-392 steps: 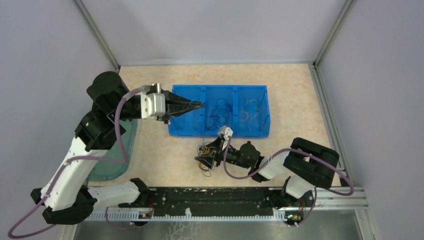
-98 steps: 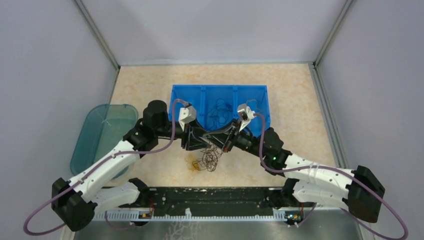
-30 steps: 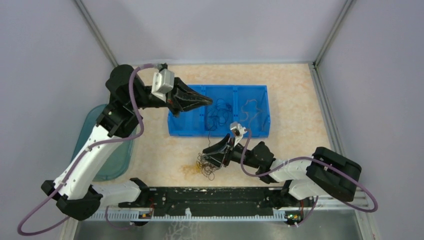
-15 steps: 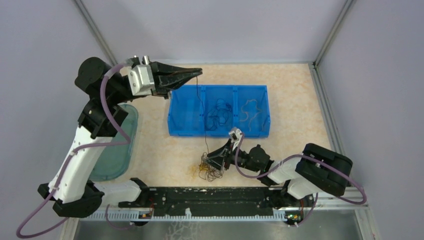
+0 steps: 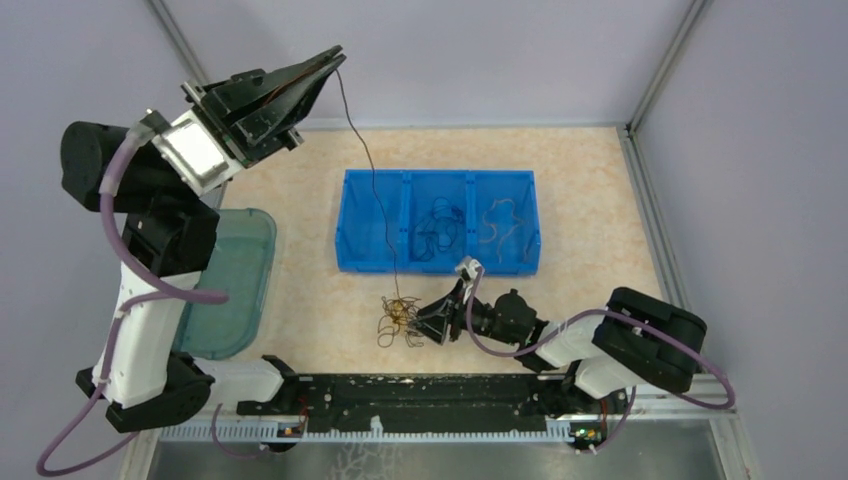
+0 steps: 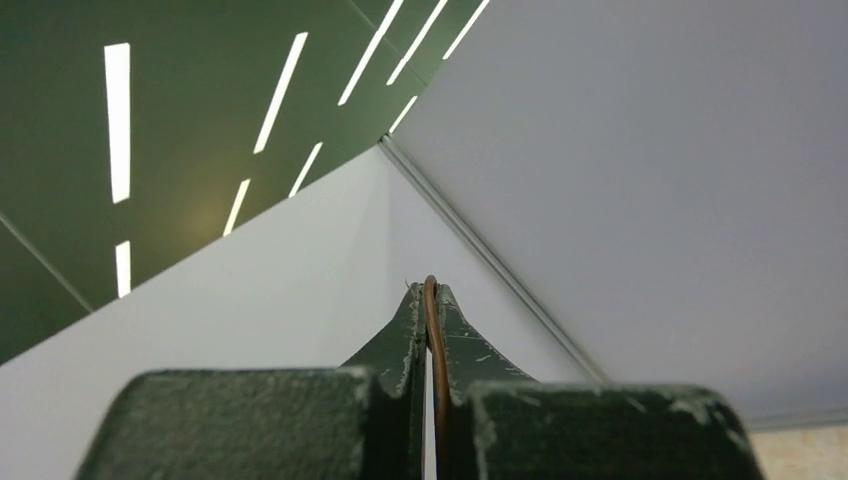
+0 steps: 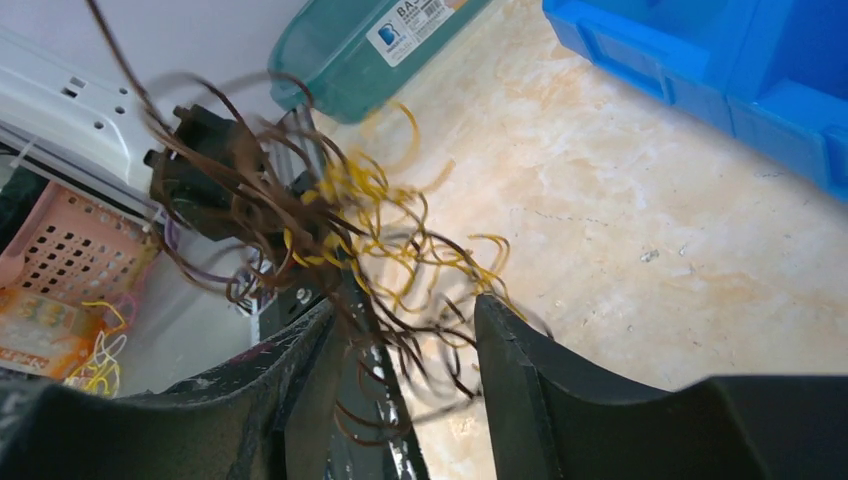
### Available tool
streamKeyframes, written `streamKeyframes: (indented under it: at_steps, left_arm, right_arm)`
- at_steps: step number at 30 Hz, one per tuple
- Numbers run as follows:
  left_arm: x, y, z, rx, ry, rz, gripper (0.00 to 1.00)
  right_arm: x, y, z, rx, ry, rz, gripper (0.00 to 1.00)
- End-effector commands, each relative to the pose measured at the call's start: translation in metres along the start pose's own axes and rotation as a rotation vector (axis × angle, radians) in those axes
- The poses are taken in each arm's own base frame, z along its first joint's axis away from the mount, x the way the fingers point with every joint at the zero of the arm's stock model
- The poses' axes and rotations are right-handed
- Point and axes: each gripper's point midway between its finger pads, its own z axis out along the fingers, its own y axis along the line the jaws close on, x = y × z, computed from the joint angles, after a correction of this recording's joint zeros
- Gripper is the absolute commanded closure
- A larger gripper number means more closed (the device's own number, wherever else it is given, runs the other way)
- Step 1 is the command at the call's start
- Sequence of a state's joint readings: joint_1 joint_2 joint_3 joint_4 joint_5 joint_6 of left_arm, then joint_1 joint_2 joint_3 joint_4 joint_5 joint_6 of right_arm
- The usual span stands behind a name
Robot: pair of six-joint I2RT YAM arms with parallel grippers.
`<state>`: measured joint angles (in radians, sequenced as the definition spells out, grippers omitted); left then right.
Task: Untangle the cables
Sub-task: Untie the cable.
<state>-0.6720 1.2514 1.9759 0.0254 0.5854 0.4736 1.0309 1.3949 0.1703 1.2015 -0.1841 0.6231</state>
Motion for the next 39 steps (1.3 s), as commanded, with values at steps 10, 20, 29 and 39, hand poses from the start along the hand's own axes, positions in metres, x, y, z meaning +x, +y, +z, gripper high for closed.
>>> streamKeyframes:
  at_steps: [10, 20, 29, 39]
  left_arm:
    - [-0.011, -0.011, -0.009, 0.057, -0.016, 0.042, 1.00]
    - [-0.009, -0.016, -0.006, 0.083, -0.022, 0.009, 1.00]
    - [-0.024, -0.013, -0.006, 0.086, -0.049, 0.012, 1.00]
    - [-0.050, 0.002, -0.004, 0.058, -0.107, 0.084, 1.00]
  right_arm:
    - [-0.114, 0.074, -0.020, -0.067, -0.159, -0.257, 0.31]
    - [-0.155, 0.106, 0.035, -0.131, -0.197, -0.362, 0.26]
    - [-0.151, 0.052, 0.072, 0.102, -0.212, -0.412, 0.38]
    - [-0.090, 0.033, 0.062, 0.075, -0.119, -0.349, 0.57]
